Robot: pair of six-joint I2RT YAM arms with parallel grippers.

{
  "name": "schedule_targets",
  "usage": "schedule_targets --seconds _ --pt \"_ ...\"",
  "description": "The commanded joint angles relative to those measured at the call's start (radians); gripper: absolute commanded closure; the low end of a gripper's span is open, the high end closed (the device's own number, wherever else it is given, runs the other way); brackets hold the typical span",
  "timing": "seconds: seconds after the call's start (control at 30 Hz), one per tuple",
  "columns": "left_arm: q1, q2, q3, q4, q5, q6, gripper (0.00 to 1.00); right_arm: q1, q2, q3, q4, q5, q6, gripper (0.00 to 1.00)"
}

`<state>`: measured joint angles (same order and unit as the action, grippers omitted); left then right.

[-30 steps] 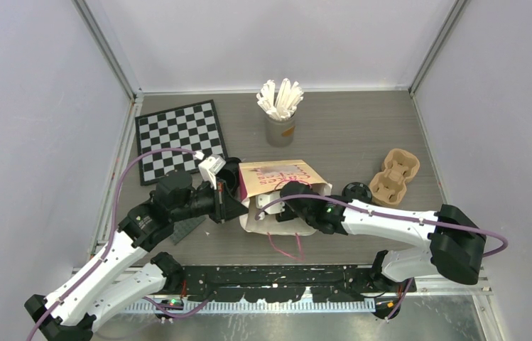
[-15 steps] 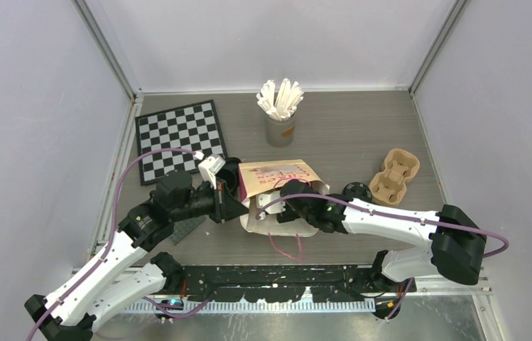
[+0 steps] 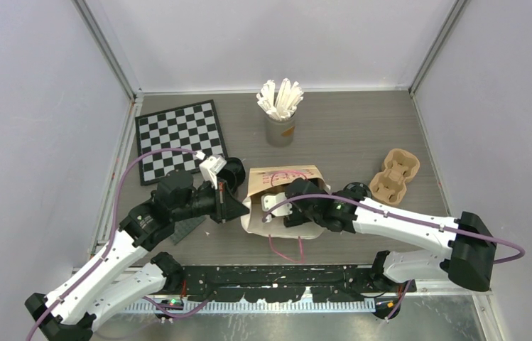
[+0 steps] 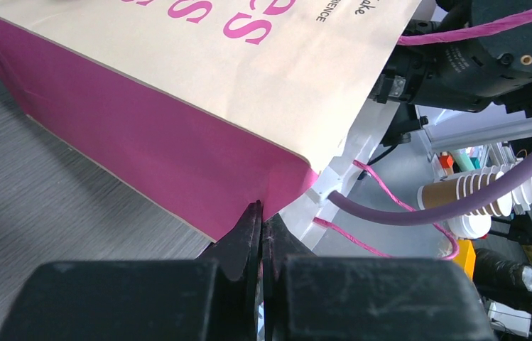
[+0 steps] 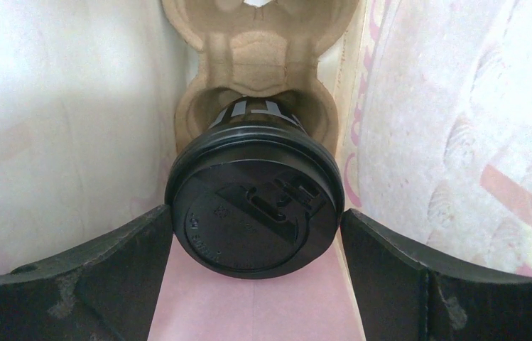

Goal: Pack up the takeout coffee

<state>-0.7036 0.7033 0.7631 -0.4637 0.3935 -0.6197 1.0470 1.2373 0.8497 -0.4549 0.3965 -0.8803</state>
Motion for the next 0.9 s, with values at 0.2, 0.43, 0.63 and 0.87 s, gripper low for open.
schedule_targets --seconds 0.2,0.43,0.63,0.87 --pt "0.001 -0.004 0.001 0.016 0.011 0.010 1.00 0.018 -0.075 0.066 -0.121 -0.019 0.038 0.08" --pt "0.002 -0.002 0.010 0.009 0.010 0.016 1.00 0.027 -0.076 0.096 -0.149 -0.042 0.060 0.14" --pt "0.003 0.002 0.007 0.014 0.016 0.016 1.00 0.025 -0.101 0.064 -0.132 -0.037 0.082 0.26" --pt "0.003 0.005 0.007 0.021 0.031 0.013 1.00 0.026 -0.111 0.038 -0.108 -0.025 0.093 0.34"
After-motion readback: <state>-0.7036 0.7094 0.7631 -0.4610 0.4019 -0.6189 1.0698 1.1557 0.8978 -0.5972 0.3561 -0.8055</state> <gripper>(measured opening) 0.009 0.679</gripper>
